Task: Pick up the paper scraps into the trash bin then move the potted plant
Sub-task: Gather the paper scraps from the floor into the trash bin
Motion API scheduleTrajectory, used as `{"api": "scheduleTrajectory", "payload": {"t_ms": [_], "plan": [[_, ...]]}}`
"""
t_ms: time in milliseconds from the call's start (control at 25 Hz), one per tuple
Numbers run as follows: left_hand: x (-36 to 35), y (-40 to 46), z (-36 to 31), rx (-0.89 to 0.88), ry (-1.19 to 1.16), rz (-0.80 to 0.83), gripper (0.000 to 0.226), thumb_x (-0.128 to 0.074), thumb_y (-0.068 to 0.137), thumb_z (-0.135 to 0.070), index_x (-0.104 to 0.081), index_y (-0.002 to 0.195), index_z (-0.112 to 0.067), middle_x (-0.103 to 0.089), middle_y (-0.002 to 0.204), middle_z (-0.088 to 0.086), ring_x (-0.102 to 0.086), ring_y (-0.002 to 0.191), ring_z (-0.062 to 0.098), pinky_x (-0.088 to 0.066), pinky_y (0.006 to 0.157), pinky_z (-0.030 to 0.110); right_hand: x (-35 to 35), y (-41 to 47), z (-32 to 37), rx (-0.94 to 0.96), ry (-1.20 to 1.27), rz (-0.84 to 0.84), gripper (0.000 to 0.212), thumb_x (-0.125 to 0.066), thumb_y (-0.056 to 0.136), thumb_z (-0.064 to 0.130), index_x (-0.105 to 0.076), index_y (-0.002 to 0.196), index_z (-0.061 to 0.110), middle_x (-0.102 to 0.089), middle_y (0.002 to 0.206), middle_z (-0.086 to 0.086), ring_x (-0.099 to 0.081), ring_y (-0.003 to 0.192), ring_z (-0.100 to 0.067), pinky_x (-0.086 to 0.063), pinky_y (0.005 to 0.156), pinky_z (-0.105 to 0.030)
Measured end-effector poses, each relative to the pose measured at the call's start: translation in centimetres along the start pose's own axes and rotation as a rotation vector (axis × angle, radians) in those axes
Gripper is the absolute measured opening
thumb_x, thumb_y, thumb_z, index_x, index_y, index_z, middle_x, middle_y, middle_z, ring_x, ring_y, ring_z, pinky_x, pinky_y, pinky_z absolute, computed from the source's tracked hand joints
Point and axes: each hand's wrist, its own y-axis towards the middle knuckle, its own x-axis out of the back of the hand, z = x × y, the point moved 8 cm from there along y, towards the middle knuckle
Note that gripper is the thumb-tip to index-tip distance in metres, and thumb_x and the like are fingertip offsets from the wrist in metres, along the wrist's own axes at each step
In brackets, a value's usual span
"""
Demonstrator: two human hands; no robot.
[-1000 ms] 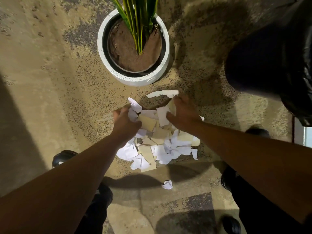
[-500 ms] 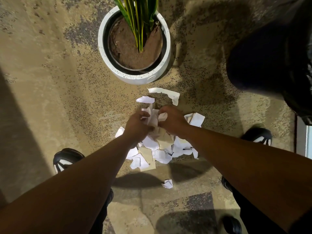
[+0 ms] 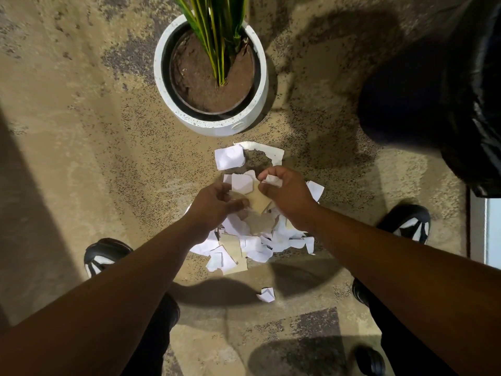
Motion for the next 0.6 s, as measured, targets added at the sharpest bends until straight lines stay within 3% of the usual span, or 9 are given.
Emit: {"api": "scheduleTrajectory", "payload": {"t_ms": [80,120,200,320,360,440,520,600], "plan": [[-0.2,-2.0,-2.0,-0.048,0.044,0.028,0.021,-0.087,0.076,-0.021,-0.072,0.086,-0.011,-0.076,0.083,0.01,-0.069,0.068,0.01,-0.055,0.063,0.023,0.7,-1.7,1.0,0.041,0.015,-0.025,0.013,-0.067,0.091,0.005,-0.07,0.098,0.016,-0.069,0.102,-0.005,-0.061,0.08,-0.026,-0.054,0.07,-0.04],[-0.1,-3.0,-3.4,-0.084,0.078,0.027,0.018,-0.085,0.078,-0.022,-0.07,0.075,-0.012,-0.073,0.072,0.004,-0.065,0.059,0.008,-0.05,0.056,0.019,1.2,-2.9,1.8,0.057,0.03,-0.048,0.014,-0.067,0.091,0.005,-0.071,0.098,0.017,-0.07,0.104,-0.005,-0.064,0.085,-0.024,-0.056,0.073,-0.04],[-0.3,-5.7,-6.6,-0.142,0.092,0.025,0.03,-0.083,0.08,-0.024,-0.063,0.063,-0.009,-0.058,0.054,-0.004,-0.05,0.05,0.013,-0.042,0.051,0.021,2.2,-5.9,3.7,0.066,0.066,-0.103,0.016,-0.066,0.092,0.005,-0.07,0.095,0.019,-0.072,0.102,-0.005,-0.067,0.085,-0.017,-0.059,0.07,-0.036],[-1.7,-10.4,-12.1,-0.214,0.069,0.067,0.036,-0.077,0.086,-0.02,-0.06,0.056,-0.01,-0.05,0.049,-0.008,-0.044,0.047,0.01,-0.039,0.05,0.019,4.2,-11.3,7.7,0.078,0.23,-0.195,0.016,-0.065,0.094,0.006,-0.069,0.093,0.021,-0.074,0.09,0.001,-0.069,0.076,-0.011,-0.058,0.064,-0.029],[-2.5,-11.8,-14.0,-0.235,0.037,0.101,0.034,-0.073,0.09,-0.018,-0.064,0.058,-0.013,-0.056,0.052,-0.007,-0.05,0.048,0.008,-0.043,0.051,0.018,5.1,-13.3,8.8,0.075,0.327,-0.235,0.015,-0.065,0.094,0.005,-0.069,0.093,0.02,-0.074,0.087,0.001,-0.07,0.077,-0.012,-0.059,0.067,-0.032],[-5.2,-14.5,-17.4,-0.253,-0.06,0.213,0.019,-0.066,0.094,-0.022,-0.075,0.086,-0.007,-0.074,0.079,0.011,-0.068,0.069,0.018,-0.057,0.061,0.027,6.9,-17.3,10.3,0.052,0.553,-0.304,0.012,-0.064,0.094,0.005,-0.067,0.098,0.015,-0.073,0.092,-0.007,-0.07,0.085,-0.022,-0.061,0.082,-0.046],[-8.3,-16.5,-19.9,-0.224,-0.106,0.287,0.032,-0.064,0.093,-0.029,-0.07,0.111,-0.004,-0.074,0.105,0.02,-0.071,0.088,0.029,-0.062,0.074,0.044,8.7,-20.5,11.2,0.023,0.765,-0.378,0.013,-0.062,0.095,0.005,-0.065,0.107,0.008,-0.071,0.099,-0.018,-0.067,0.091,-0.031,-0.055,0.092,-0.055],[-11.5,-17.7,-22.0,-0.218,-0.152,0.277,0.026,-0.067,0.089,-0.032,-0.071,0.103,-0.01,-0.074,0.098,0.016,-0.07,0.087,0.029,-0.06,0.078,0.053,11.2,-22.2,12.8,0.034,0.906,-0.424,0.02,-0.061,0.095,0.005,-0.062,0.115,0.004,-0.072,0.109,-0.022,-0.072,0.098,-0.033,-0.056,0.094,-0.053]]}}
